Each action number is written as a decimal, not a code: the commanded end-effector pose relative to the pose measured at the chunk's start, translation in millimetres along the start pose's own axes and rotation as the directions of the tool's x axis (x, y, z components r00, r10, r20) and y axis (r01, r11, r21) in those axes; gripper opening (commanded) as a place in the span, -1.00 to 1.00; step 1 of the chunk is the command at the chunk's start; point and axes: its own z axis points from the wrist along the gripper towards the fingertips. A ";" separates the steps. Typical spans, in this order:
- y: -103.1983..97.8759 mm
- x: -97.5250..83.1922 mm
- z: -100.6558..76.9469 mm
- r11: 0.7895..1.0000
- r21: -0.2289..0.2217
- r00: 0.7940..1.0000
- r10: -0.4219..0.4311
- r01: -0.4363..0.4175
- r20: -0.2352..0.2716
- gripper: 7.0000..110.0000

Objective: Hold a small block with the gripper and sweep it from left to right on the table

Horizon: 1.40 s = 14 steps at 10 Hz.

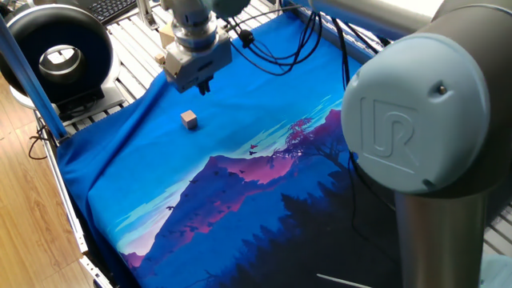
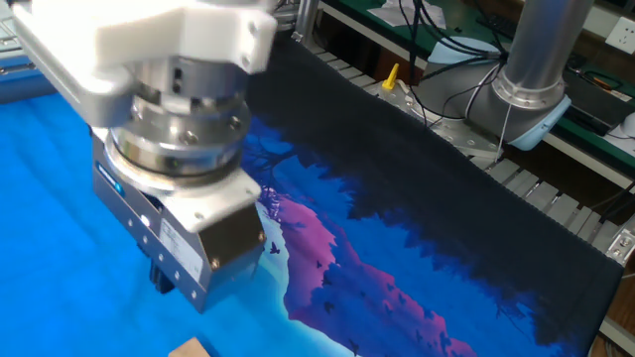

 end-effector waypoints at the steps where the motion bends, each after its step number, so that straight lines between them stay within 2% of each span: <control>1: -8.4 -4.5 -14.7 1.000 -0.019 1.000 -0.004 0.004 -0.019 -1.00; 3: -14.4 -10.6 -17.5 1.000 -0.013 1.000 -0.028 0.028 -0.010 -1.00; 4: -22.4 -18.4 -22.5 0.998 0.007 0.998 -0.056 0.056 0.015 -1.00; 5: -28.8 -25.1 -30.2 0.997 0.000 0.997 -0.072 0.072 0.028 -1.00; 6: -28.3 -34.3 -36.5 0.996 -0.046 0.996 -0.079 0.080 0.038 -1.00; 7: -32.1 -42.3 -39.3 0.995 -0.064 0.996 -0.077 0.080 0.048 -1.00; 8: -37.4 -49.4 -39.1 0.996 -0.060 0.996 -0.066 0.070 0.059 -1.00; 11: -42.1 -55.8 -40.7 0.995 -0.073 0.995 -0.068 0.072 0.068 -1.00; 14: -45.8 -53.5 -38.4 0.994 -0.063 0.995 -0.089 0.092 0.050 -1.00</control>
